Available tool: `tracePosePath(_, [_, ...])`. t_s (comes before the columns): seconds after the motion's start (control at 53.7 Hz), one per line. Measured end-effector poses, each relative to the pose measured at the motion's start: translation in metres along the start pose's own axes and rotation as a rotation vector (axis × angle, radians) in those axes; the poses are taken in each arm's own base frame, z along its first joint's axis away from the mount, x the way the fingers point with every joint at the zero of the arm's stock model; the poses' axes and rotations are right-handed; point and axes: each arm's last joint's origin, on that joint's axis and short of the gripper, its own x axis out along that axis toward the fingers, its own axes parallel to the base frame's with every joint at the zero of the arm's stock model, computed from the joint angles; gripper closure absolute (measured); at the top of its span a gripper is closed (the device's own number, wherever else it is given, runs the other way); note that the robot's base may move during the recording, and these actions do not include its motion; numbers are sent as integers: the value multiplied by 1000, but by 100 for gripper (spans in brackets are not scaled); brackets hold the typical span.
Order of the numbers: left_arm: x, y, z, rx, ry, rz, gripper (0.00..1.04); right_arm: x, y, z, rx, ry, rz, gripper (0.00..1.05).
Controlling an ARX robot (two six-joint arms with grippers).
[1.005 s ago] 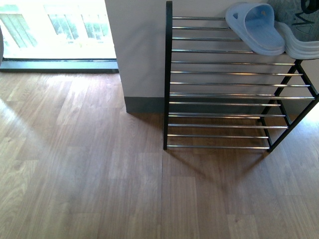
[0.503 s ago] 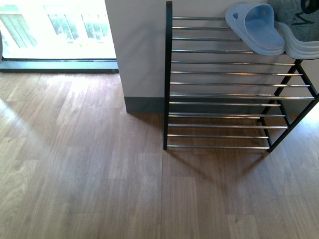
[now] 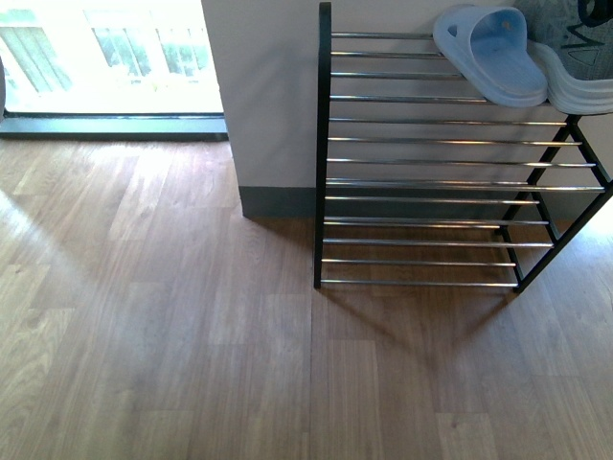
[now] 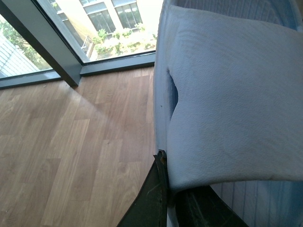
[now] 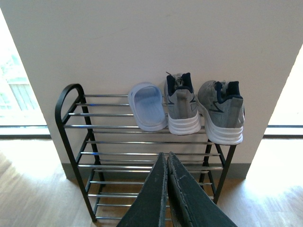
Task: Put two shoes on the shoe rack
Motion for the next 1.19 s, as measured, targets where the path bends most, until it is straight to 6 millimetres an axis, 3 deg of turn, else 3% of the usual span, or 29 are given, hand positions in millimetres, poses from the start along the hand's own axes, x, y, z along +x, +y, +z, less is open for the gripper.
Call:
tracePosePath(1.098, [0,0,0,0,0,0,103,-26,0,-2,0,3,0,103])
tracePosePath(1.191, [0,0,0,0,0,0,103,-26,0,-2,0,3,0,88])
